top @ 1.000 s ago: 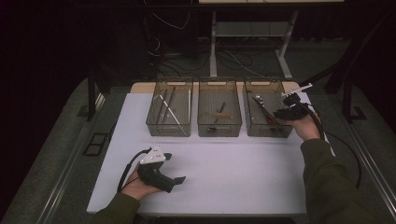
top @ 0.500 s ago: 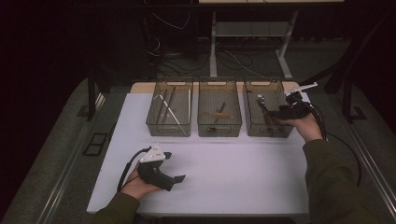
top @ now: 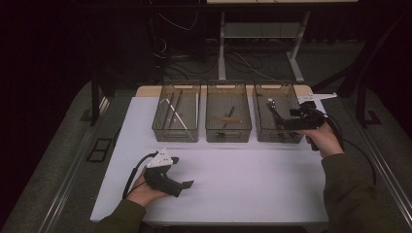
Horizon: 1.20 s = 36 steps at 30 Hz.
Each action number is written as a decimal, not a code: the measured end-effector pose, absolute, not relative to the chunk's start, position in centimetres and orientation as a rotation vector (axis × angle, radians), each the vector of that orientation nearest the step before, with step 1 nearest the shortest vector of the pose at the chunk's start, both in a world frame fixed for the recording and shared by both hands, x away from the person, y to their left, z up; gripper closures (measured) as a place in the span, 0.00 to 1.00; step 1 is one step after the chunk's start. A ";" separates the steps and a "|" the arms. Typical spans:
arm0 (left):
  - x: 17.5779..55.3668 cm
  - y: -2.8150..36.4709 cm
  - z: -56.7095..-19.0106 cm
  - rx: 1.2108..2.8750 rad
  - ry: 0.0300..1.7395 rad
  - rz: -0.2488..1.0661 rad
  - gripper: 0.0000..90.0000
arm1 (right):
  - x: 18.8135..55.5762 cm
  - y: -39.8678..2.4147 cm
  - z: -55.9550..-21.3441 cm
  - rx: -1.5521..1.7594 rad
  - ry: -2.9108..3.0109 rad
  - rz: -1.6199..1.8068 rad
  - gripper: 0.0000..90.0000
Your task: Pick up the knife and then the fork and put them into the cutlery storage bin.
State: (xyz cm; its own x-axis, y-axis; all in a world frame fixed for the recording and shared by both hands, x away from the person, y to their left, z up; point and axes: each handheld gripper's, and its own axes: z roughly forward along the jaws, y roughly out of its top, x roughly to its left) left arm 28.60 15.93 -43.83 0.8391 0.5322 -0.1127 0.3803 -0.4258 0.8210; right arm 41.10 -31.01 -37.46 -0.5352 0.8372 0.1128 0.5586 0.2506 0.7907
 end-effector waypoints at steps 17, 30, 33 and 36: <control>28.4 15.7 -43.8 2.063 0.670 0.194 0.00 | 36.1 -29.3 -37.9 1.127 2.215 1.265 0.16; 28.2 15.6 -43.8 2.053 0.670 0.178 0.00 | 32.9 -29.1 -39.2 1.096 2.205 1.307 0.16; 28.2 15.6 -43.7 2.050 0.669 0.176 0.00 | 32.3 -29.1 -39.7 1.085 2.204 1.310 0.16; 28.2 15.6 -43.7 2.052 0.666 0.177 0.00 | 31.5 -29.2 -40.1 1.079 2.211 1.320 0.16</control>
